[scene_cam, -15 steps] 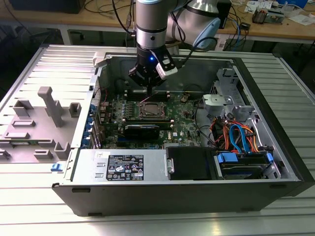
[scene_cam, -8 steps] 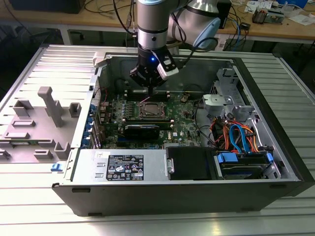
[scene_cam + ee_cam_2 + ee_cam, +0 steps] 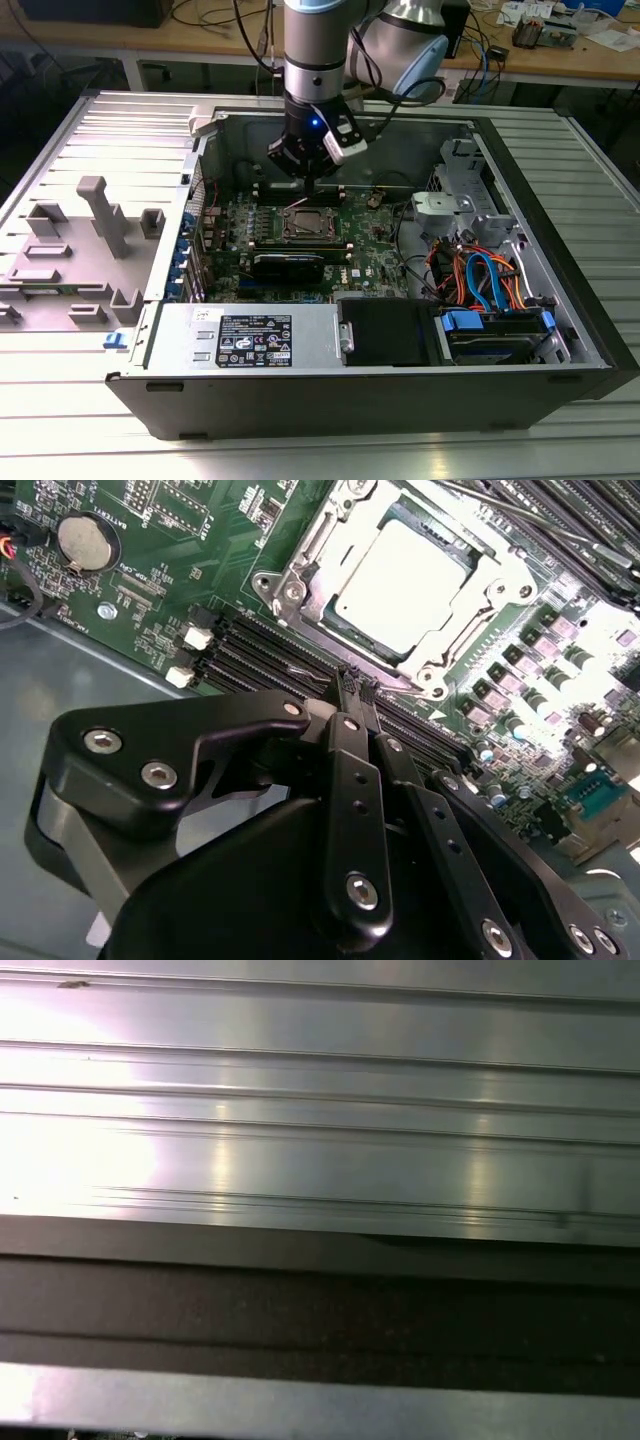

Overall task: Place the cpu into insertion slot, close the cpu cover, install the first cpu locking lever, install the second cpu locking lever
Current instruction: 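Install the first cpu locking lever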

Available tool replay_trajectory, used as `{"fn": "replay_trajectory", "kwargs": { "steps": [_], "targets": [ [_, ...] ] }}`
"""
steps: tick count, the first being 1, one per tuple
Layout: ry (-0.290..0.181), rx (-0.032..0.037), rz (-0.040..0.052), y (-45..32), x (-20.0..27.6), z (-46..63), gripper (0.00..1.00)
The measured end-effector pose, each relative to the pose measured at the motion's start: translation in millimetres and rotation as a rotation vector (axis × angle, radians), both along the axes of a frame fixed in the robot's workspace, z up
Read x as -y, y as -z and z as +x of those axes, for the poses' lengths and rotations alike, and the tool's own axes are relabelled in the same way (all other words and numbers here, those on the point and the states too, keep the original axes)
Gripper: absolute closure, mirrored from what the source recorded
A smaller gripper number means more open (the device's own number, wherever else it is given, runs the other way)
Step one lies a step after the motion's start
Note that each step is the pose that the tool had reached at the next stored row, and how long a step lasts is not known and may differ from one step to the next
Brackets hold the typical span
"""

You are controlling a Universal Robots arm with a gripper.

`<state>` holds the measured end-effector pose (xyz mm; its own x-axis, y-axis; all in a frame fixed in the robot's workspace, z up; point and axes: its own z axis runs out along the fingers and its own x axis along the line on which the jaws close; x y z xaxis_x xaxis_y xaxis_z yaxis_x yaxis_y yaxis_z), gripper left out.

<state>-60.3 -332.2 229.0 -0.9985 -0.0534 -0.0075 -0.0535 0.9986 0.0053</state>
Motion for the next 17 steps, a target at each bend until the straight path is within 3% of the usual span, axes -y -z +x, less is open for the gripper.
{"fn": "replay_trajectory", "kwargs": {
  "steps": [10,17],
  "targets": [
    [0.000,-0.0001,-0.0001,6.8,0.0,12.2,0.89],
    [0.000,-0.0001,-0.0001,11.3,0.0,13.8,0.89]
  ]
}}
